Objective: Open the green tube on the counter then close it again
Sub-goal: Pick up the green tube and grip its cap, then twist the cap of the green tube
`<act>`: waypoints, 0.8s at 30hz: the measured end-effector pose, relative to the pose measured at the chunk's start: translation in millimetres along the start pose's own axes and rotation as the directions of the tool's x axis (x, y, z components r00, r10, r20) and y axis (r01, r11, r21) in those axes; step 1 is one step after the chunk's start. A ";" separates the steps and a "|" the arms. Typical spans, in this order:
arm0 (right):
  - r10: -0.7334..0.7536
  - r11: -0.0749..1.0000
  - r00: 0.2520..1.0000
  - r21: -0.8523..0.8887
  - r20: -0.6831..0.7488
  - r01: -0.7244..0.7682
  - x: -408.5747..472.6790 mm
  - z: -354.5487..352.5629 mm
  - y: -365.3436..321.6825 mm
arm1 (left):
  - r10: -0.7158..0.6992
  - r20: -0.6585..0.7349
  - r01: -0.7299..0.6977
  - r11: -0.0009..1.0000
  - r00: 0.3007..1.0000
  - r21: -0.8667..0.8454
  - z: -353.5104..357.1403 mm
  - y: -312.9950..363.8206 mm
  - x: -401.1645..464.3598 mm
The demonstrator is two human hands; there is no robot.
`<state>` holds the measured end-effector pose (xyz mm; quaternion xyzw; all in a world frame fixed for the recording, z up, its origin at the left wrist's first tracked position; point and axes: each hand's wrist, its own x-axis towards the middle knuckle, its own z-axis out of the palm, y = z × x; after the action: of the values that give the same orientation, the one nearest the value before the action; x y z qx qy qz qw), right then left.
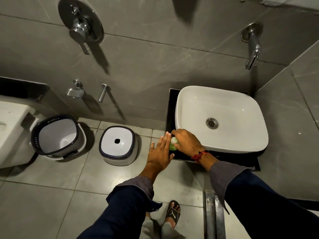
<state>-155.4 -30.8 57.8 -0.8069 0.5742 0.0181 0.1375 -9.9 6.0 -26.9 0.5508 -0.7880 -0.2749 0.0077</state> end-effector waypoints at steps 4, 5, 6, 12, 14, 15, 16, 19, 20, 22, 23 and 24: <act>-0.013 0.999 1.000 0.040 0.010 0.012 -3.2 1.3 4.9 | 0.008 -0.007 -0.008 1.000 1.000 -0.016 1.1 -1.2 -0.9; -0.010 0.999 1.000 0.042 0.012 0.010 -2.5 0.8 5.5 | 0.010 -0.012 -0.010 1.000 1.000 -0.017 1.5 -1.2 -1.2; -0.009 0.999 1.000 0.037 0.013 0.008 -1.2 0.6 5.9 | 0.009 -0.015 -0.010 1.000 1.000 -0.017 1.5 -1.3 -1.3; 0.098 0.995 0.995 -0.028 0.020 -0.097 6.8 1.2 -4.0 | 0.001 -0.012 -0.001 1.000 1.000 0.004 0.7 0.1 -1.2; 0.194 0.981 0.981 0.009 -0.019 -0.194 6.5 5.4 -9.5 | 0.000 -0.006 0.000 1.000 1.000 0.011 0.8 0.0 -1.2; 0.234 0.971 0.971 0.064 -0.045 -0.231 4.2 8.2 -12.4 | -0.001 -0.002 0.001 1.000 1.000 0.014 0.9 -0.1 -1.2; 0.263 0.959 0.962 0.130 -0.069 -0.253 0.9 11.3 -15.0 | -0.002 0.000 0.002 1.000 1.000 0.016 0.9 -0.2 -1.1; 0.306 0.903 0.948 0.342 -0.087 -0.260 -11.9 21.8 -17.9 | -0.003 -0.002 0.003 1.000 1.000 0.024 1.5 0.0 -1.0; 0.316 0.881 0.943 0.399 -0.100 -0.253 -14.6 25.2 -17.8 | -0.004 -0.006 0.004 1.000 1.000 0.026 1.9 0.1 -1.0; 0.357 0.842 0.926 0.473 -0.123 -0.261 -16.2 30.0 -16.2 | -0.007 -0.018 0.007 1.000 1.000 0.022 2.2 0.8 -0.6; 0.370 0.834 0.920 0.484 -0.129 -0.267 -15.4 30.9 -15.8 | -0.010 -0.023 0.010 1.000 1.000 0.020 2.2 0.9 -0.4; 0.373 0.835 0.918 0.481 -0.137 -0.268 -14.0 31.6 -15.5 | -0.012 -0.026 0.013 1.000 1.000 0.020 1.8 0.7 0.0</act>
<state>-141.7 -5.5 33.1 -0.6407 0.7018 -0.1846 0.2508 -11.1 7.0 -28.2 0.5594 -0.7870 -0.2600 0.0105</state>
